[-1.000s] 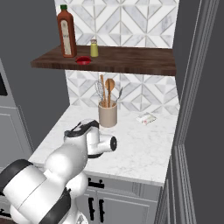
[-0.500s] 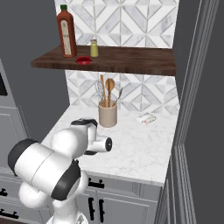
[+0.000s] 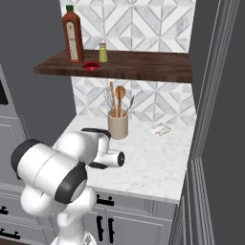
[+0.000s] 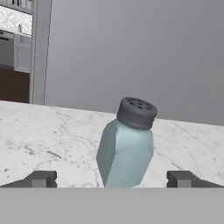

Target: Put the shaker and condiment bottle from the counter next to their counterparts in the cabinet.

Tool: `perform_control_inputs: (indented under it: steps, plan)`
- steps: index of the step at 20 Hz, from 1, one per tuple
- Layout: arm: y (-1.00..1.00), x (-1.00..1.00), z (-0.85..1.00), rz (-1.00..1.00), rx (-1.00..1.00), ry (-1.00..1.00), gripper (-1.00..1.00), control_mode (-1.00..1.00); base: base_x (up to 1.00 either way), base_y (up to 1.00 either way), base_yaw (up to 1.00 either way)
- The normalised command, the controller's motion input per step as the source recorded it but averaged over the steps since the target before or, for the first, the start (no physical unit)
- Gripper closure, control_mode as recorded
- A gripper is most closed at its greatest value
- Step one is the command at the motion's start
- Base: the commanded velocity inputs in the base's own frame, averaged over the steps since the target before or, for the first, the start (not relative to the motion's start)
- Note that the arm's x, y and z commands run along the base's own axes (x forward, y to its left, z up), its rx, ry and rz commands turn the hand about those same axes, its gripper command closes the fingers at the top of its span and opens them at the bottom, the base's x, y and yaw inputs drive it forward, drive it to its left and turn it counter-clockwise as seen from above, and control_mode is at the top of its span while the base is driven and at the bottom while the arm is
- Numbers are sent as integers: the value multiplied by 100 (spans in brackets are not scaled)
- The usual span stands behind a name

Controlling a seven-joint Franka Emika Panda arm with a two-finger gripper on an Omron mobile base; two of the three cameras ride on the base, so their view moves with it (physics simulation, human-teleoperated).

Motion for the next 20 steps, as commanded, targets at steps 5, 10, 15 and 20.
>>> perform_control_inputs:
  steps: [5, 10, 15, 20]
  plan:
    - [26, 1, 0, -1, 0, 0, -100, -100, 0, 0, 0]
    - [24, 2, 0, -2, 0, 0, -100, -100, 0, 0, 0]
    - [15, 9, 0, -2, 0, 3, -100, -100, 0, 0, 0]
    - [25, 14, 0, -4, 0, 2, -100, -100, 0, 0, 0]
